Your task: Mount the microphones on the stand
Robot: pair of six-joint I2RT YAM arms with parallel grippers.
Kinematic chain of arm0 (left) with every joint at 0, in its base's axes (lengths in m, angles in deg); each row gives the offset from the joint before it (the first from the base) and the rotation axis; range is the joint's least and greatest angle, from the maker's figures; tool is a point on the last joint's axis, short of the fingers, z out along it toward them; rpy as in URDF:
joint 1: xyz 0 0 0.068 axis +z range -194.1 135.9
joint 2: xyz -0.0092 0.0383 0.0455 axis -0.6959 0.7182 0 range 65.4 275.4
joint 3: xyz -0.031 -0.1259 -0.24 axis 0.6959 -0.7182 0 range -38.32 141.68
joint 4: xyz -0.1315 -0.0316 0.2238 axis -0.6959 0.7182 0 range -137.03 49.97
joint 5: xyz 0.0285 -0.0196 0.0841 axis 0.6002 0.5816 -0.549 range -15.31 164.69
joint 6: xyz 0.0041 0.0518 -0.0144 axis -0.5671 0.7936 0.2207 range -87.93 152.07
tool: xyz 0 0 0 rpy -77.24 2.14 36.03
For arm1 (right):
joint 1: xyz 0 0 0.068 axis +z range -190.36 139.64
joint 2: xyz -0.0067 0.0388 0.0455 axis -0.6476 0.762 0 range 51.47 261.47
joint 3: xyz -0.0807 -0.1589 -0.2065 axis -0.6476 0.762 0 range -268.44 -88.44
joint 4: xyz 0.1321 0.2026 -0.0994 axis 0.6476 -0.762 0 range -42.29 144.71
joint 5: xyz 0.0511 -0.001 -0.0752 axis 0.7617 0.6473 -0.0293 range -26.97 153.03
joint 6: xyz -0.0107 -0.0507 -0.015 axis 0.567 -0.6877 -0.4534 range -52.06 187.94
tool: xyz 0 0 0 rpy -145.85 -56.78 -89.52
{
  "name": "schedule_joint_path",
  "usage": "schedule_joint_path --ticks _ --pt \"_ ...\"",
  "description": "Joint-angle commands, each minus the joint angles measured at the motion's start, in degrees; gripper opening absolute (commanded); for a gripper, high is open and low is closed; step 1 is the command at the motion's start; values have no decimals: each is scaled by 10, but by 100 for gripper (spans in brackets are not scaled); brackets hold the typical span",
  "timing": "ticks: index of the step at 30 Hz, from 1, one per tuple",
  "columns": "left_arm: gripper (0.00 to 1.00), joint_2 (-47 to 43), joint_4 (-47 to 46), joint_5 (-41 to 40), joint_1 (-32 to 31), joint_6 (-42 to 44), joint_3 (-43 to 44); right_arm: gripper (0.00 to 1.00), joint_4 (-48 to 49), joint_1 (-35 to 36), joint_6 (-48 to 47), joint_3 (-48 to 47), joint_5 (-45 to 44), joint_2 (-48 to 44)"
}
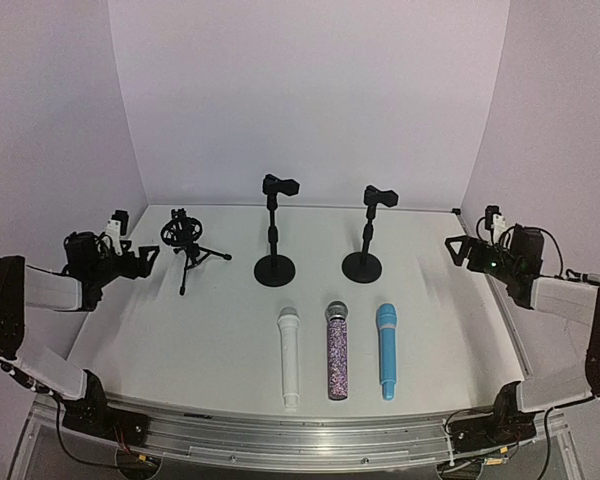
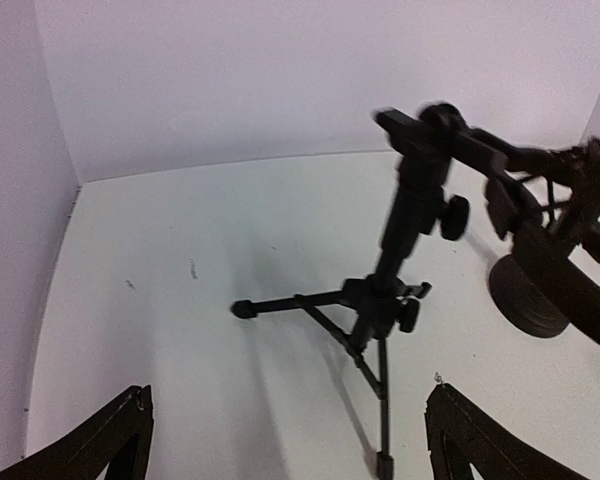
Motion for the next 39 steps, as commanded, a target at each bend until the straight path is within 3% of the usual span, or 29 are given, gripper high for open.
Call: schedule_joint_path --ticks 1,7,14,26,29,32,37,39 --pt "89 53 155 241 76 128 102 96 -23 1 15 -41 99 -17" --pt "81 160 281 339 68 361 248 93 -21 1 30 -69 140 -25" --pt "78 280 337 365 27 463 398 93 -18 2 25 -76 133 -66" --pt "73 344 311 417 -25 430 450 90 -26 6 32 -105 139 -81" --pt "68 351 306 424 -32 414 457 90 -31 9 32 -109 135 -79" --pt "56 356 301 442 -36 395 459 89 -35 14 31 -113 132 -80" --pt "15 353 310 455 -37 379 461 89 -45 18 30 -118 127 -86" --pt "5 343 300 456 -37 367 449 89 -47 19 29 -120 126 -89"
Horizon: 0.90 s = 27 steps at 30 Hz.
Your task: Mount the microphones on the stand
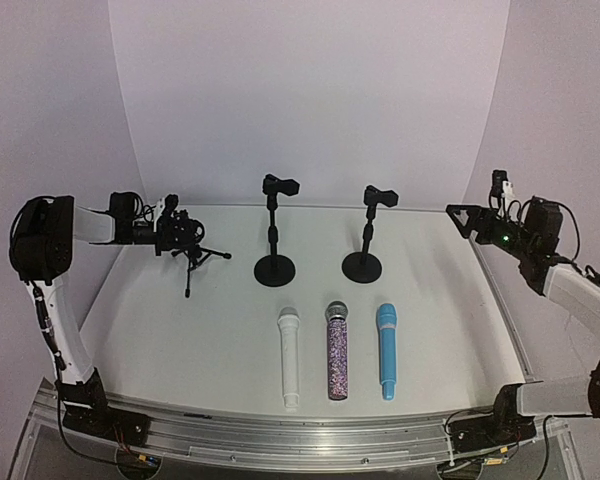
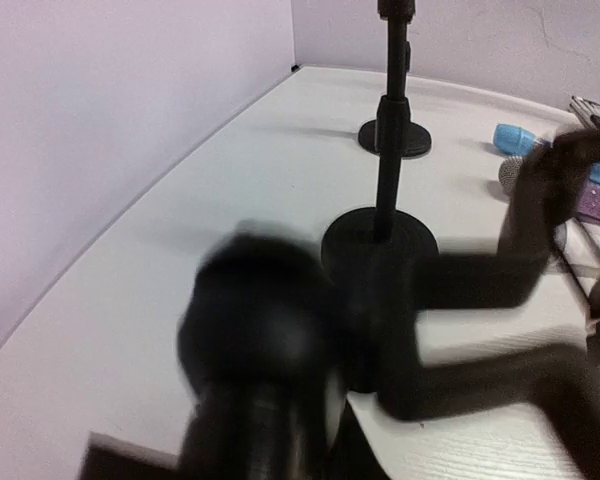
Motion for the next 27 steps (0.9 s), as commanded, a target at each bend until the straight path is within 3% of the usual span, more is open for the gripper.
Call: schedule_joint_path --ticks 1,8,12,18,23,27 --pt "1 -18 -20 30 -2 -39 -1 89 -3 6 0 -30 0 -20" --pt "0 -146 -194 -75 -48 -252 -146 87 -8 49 -12 -49 -23 -22" --pt "0 -247 -270 -206 -122 -314 -268 87 -12 115 -30 -65 -48 -13" --pt "0 -351 -289 -372 -210 -362 -383 87 -10 203 -33 -85 -68 3" --pt "0 -367 -327 -388 -231 -378 -424 86 -3 265 -36 -90 -93 16" --pt "0 -345 -389 -351 -239 -375 -444 86 11 306 -39 -93 -104 43"
